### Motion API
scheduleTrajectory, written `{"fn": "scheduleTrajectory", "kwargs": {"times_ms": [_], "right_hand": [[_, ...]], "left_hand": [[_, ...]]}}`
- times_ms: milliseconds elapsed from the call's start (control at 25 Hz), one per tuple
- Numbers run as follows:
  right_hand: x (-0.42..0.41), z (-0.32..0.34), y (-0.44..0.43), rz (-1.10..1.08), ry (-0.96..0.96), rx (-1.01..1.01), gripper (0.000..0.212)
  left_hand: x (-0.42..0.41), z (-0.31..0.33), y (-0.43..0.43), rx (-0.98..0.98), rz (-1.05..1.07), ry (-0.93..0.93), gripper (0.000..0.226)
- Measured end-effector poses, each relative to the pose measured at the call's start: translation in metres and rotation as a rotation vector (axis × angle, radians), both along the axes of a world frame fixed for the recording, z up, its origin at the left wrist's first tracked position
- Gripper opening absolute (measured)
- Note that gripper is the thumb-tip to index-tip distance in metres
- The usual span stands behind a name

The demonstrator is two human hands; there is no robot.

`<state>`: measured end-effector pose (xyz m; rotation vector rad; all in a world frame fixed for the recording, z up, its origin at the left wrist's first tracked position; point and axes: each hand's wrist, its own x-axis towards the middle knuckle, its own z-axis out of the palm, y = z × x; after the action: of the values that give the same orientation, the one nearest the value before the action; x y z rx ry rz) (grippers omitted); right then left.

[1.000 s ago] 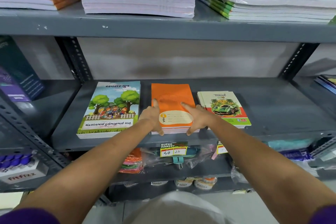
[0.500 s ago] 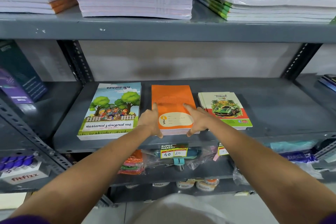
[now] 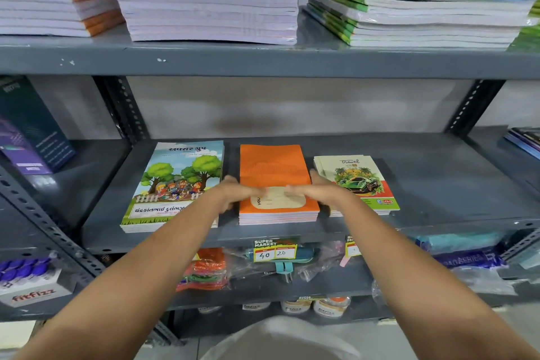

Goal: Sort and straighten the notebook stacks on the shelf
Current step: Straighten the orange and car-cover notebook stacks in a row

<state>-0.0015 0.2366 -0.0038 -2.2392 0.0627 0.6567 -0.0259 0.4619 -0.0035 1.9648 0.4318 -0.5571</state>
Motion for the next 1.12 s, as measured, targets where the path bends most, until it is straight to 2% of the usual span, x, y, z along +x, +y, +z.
{"fn": "scheduleTrajectory", "kwargs": {"times_ms": [80,120,160,240,360,440,520,600,680,720,800,880,1000,1120], "right_hand": [[0.005,-0.01,0.001,-0.247,0.049,0.188,0.089],[0.003,-0.01,0.004,-0.29,0.067,0.237,0.079],[-0.001,-0.009,0.008,-0.3,0.063,0.24,0.07],[-0.007,-0.006,0.012,-0.32,0.031,0.181,0.063],[0.003,-0.013,0.007,-0.271,0.063,0.168,0.073],[0.011,-0.011,0.001,-0.193,0.041,0.144,0.079],[0.011,0.012,-0.014,-0.133,-0.084,0.033,0.061],[0.017,0.03,-0.037,-0.146,-0.206,-0.001,0.032],[0.028,0.035,-0.076,-0.222,-0.254,-0.089,0.027],[0.029,0.037,-0.094,-0.228,-0.288,-0.206,0.027],[0.026,0.034,-0.126,-0.219,-0.339,-0.487,0.026],[0.019,0.024,-0.152,-0.239,-0.322,-0.596,0.035],[0.014,0.006,-0.169,-0.216,-0.197,-0.548,0.038],[0.018,-0.007,-0.161,-0.209,-0.209,-0.467,0.027]], "left_hand": [[0.005,-0.005,0.0,-0.158,0.196,-0.029,0.076],[0.003,-0.007,-0.006,-0.222,0.252,-0.028,0.058],[0.003,-0.013,-0.011,-0.269,0.283,-0.023,0.054],[0.011,-0.034,-0.015,-0.232,0.284,-0.027,0.068],[0.024,-0.053,-0.01,-0.107,0.236,-0.068,0.073],[0.004,-0.021,-0.02,0.054,0.2,-0.124,0.067],[-0.001,-0.003,-0.032,0.331,0.159,-0.285,0.062],[-0.002,0.014,-0.052,0.511,0.111,-0.476,0.053],[-0.001,0.023,-0.083,0.581,0.005,-0.619,0.041],[0.001,0.026,-0.102,0.616,-0.066,-0.641,0.034],[0.003,0.03,-0.143,0.678,-0.163,-0.572,0.028],[0.006,0.027,-0.177,0.67,-0.208,-0.429,0.026],[0.016,0.016,-0.205,0.599,-0.192,-0.292,0.026],[0.025,0.012,-0.213,0.611,-0.147,-0.286,0.024]]}}
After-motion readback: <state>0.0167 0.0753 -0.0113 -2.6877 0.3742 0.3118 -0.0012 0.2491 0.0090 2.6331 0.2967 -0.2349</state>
